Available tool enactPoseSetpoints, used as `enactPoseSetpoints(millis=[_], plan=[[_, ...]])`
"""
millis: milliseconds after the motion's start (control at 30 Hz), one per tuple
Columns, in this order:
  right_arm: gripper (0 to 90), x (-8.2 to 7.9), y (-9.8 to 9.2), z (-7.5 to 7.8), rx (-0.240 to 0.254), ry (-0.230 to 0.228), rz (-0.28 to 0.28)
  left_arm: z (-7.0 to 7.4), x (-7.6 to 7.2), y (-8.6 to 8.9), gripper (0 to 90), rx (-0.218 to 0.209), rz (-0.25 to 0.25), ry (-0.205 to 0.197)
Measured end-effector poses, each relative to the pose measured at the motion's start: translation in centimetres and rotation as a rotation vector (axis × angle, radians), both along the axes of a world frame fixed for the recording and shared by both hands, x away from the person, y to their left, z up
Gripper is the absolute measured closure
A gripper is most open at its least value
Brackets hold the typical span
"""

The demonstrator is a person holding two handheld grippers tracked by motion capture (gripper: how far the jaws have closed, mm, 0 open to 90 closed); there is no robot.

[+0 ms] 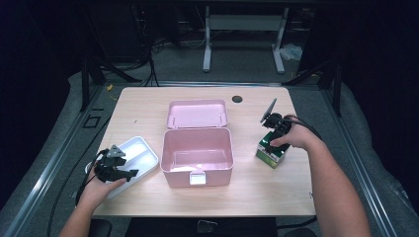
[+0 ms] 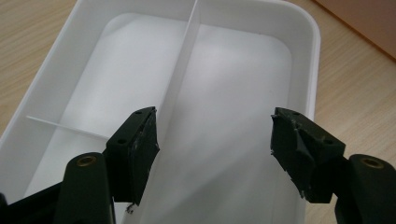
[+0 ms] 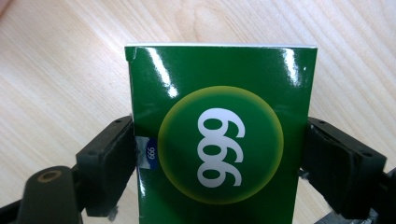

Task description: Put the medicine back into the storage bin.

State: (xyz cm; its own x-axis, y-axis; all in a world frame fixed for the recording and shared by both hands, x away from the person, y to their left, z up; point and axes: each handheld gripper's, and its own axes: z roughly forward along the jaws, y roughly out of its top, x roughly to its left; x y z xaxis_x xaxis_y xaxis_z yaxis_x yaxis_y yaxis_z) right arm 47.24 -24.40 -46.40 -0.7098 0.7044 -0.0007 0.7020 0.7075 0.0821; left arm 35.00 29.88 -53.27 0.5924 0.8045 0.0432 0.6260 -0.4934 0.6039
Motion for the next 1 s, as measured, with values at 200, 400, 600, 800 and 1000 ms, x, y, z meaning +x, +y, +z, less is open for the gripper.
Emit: enactPoseSetpoints(millis=[200, 400, 600, 800, 1000], plan=[[15.7, -0.4, 0.5, 1.8, 0.002, -0.018, 0.022, 0.0, 0.0, -0.1, 32.1, 0.004, -0.004, -0.002], [15.8, -0.9, 0.9, 3.8, 0.02, -0.029, 0.032, 0.0, 0.0, 0.1, 32.1, 0.001, 0.0, -0.001], [16.0, -1.3, 1.4, 5.4, 0.024, -0.039, 0.1, 0.0, 0.0, 0.0, 32.1, 0.001, 0.0, 0.001], [16.2, -2.3, 2.5, 6.7, -0.034, -0.055, 0.278, 0.0, 0.1, -0.1, 32.2, 0.013, -0.01, 0.006], [16.4, -3.7, 3.6, 7.2, -0.059, -0.097, 0.505, 0.0, 0.0, -0.1, 32.2, 0.012, -0.008, 0.006]])
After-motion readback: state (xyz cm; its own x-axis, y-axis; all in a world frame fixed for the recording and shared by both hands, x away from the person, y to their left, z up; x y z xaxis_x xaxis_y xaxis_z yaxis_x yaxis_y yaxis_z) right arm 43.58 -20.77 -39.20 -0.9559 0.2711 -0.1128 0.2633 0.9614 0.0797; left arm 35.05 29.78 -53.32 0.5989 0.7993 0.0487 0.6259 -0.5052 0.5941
